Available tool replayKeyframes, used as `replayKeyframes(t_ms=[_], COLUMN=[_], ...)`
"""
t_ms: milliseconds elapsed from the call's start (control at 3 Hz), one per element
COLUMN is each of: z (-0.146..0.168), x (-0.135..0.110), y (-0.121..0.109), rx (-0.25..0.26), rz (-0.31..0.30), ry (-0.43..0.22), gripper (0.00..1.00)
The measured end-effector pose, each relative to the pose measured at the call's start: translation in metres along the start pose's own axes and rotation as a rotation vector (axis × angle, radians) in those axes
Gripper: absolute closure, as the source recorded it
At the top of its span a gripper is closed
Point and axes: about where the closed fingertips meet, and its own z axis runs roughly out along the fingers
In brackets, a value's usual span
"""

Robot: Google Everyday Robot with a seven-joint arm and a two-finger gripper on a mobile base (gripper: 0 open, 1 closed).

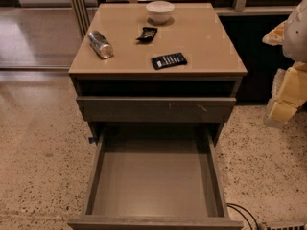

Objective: Place rxbar blueberry into middle drawer

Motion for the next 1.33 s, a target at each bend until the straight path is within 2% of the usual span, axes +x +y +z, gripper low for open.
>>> replayKeyframes(t_ms=[333,667,1000,1333], z=[0.0,0.001,0.013,0.034], x=[0.0,-0.008,-0.02,-0.03], y=[0.0,-0.009,-0.041,-0.087], rx=[0.0,0.019,0.016,0.006], rz=[0.0,-0.027,-0.084,-0.11], ry=[0.0,0.01,0.026,0.027], gripper=[0.0,0.0,0.0,0.0])
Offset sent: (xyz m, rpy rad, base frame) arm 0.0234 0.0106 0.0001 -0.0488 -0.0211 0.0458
